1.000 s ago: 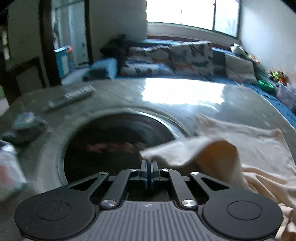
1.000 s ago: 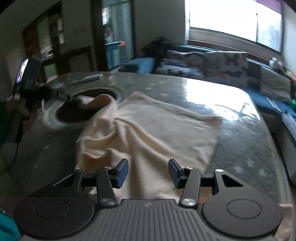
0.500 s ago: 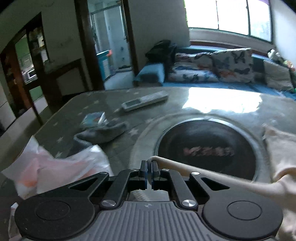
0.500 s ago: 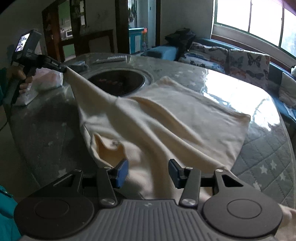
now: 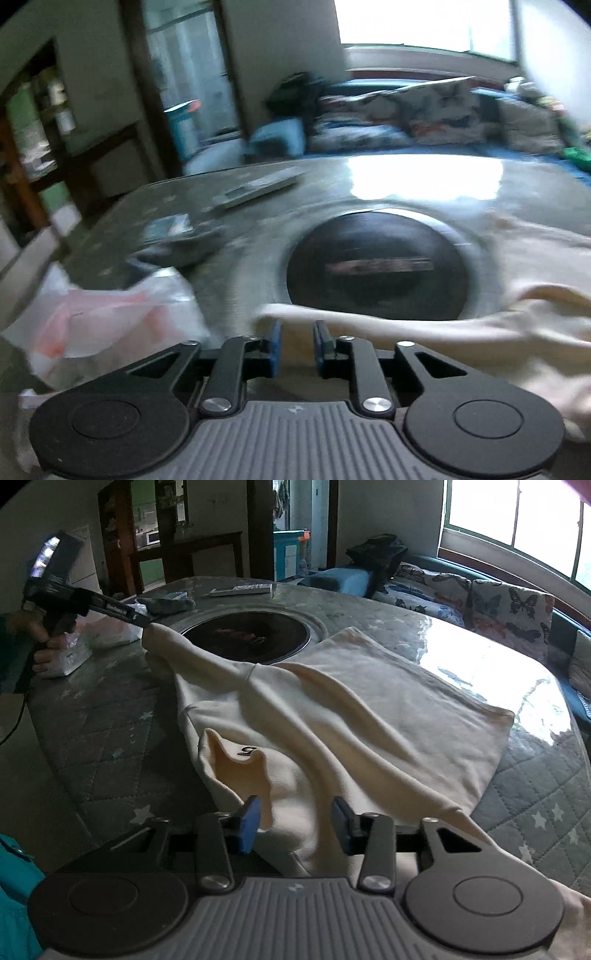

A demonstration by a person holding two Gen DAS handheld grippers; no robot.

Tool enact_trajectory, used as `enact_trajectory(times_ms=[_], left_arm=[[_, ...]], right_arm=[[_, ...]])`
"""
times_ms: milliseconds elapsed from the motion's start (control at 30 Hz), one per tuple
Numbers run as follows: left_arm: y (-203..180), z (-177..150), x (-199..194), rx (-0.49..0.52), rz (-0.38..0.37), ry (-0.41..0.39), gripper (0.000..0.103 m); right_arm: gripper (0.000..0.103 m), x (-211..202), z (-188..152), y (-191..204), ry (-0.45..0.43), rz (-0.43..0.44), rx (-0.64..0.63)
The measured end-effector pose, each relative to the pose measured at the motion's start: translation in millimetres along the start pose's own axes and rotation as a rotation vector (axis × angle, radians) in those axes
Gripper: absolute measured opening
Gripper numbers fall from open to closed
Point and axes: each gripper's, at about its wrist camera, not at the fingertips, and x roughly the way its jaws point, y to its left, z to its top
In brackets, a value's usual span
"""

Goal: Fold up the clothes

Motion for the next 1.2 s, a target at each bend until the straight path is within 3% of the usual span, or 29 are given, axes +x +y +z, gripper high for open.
enact_trajectory(times_ms=[300,400,600,667,733,833,1000,1200], left_arm=[[-117,-19,-28,0.241,-0.447,0.020,0.026],[-146,-26,-28,0.320,-0.512,0.027,0.035],[-171,-38,-24,0.418,-0.551,0.059,0.035],[-173,-40,-19,0.428,-0.550,0.067,0.028],[-173,-42,-15,0.436,-0.552,0.069,0.014],[-169,-44,-19,0.443,-0.562,0.053,0.007],[-152,-42,-44,0.434,-0.604,0.006,0.006],[-146,-51,-55,0.482,-0.652,0.030,0.005]], right_arm=[[0.035,17,-3,6,0.042,0.008,-0.022],[0.028,18,-5,9,0.046,0.004,-0.035],[0.012,18,-6,12,0.047,-0.004,-0.049],[0.009,17,-6,13,0.044,-0.007,-0.058],[0.009,16,-5,13,0.042,-0.002,-0.061],[0.007,10,-5,14,0.037,0.004,-0.067],[0.007,-5,-5,19,0.027,0.018,-0.083],[0.010,-13,-9,25,0.070,0.065,-0.137]])
